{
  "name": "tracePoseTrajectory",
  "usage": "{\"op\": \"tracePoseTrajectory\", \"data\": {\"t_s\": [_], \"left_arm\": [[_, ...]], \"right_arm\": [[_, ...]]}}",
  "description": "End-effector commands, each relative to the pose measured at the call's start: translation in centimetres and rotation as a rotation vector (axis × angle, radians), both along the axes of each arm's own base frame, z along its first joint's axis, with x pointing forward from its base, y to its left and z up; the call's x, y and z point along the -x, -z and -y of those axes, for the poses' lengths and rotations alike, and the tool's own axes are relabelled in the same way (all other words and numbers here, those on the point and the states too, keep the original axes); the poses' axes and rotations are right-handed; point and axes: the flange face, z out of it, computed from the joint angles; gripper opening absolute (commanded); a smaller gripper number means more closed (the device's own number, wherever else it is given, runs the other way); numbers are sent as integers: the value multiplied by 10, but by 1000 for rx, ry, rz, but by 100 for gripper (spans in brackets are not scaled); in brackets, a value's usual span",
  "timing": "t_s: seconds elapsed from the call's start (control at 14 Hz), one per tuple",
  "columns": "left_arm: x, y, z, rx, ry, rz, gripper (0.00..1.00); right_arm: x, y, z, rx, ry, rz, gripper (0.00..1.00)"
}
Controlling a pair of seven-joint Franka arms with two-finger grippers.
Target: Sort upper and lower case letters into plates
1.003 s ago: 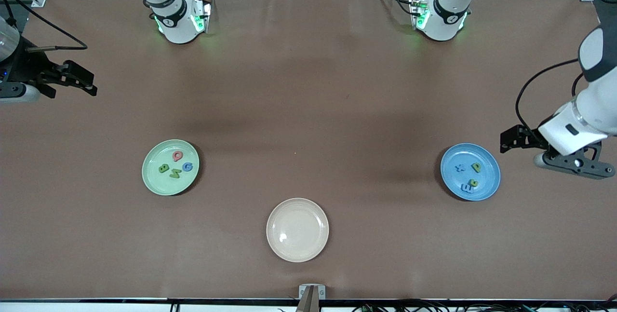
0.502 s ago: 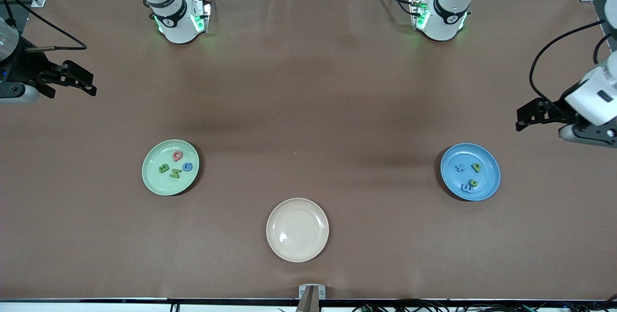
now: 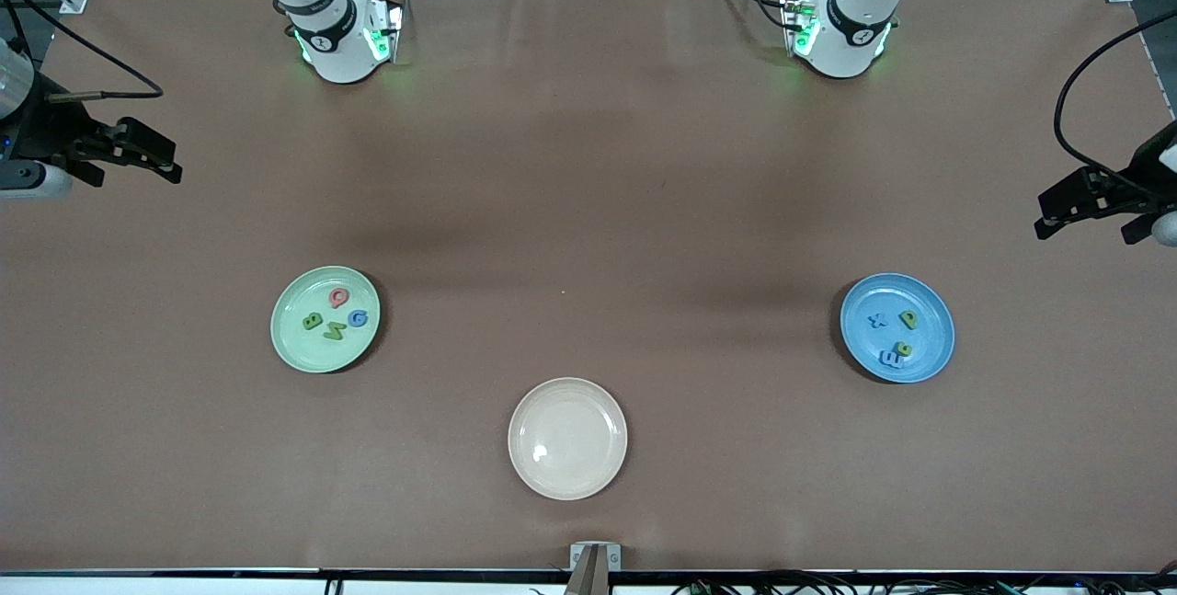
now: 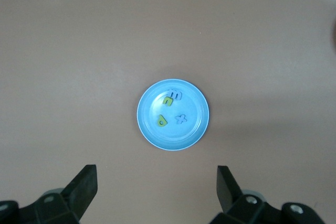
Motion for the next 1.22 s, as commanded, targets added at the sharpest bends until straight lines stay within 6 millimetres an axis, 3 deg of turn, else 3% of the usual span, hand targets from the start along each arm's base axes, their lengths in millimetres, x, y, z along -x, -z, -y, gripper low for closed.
{"op": "tracePoseTrajectory", "data": {"t_s": [0.0,1.15], "left_arm": [[7,-8,1,-9,10,-9,100],[15,-13,2,-6,15,-79,100]], "right_arm": [[6,-1,1,2,14,-1,100],[7,0,-2,-2,18,-15,100]]}}
